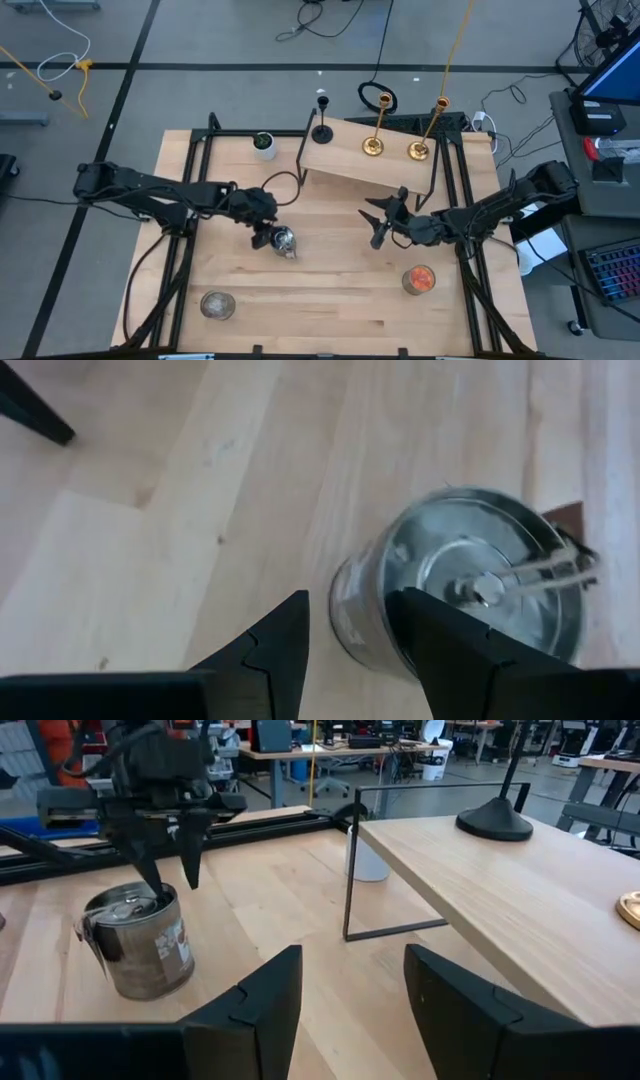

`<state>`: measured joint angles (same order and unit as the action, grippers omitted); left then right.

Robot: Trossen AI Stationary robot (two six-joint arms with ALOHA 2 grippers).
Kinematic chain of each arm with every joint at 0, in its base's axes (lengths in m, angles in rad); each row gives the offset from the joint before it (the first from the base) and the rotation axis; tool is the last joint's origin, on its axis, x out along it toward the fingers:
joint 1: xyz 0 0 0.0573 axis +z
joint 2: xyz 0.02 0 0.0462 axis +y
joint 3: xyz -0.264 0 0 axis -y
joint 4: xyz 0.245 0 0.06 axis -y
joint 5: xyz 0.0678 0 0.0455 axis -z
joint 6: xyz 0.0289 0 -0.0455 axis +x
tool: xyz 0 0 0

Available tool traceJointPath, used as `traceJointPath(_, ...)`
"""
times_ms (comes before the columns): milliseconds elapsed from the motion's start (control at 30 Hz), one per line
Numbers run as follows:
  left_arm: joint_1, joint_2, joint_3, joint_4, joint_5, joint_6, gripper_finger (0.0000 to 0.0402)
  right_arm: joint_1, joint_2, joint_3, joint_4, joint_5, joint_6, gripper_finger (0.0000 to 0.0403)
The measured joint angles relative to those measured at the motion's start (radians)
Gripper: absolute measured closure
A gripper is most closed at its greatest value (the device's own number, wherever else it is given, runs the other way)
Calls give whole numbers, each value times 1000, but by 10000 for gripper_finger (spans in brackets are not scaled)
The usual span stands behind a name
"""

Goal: Pick & Place candle stick holders
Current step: Put the top brown scented candle on the shelf

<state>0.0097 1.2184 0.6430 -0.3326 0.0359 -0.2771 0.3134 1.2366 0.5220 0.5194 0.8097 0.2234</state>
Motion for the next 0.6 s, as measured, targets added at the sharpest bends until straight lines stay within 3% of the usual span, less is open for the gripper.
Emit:
traceJointPath(167,0,6,1,7,-14,1,267,0,0,0,5,0,0,232)
traceJointPath(400,1,4,-1,52,0,32,387,0,0,0,5,0,0,232)
traceJointPath(600,1,4,-3,168,0,41,393,0,0,0,5,0,0,232)
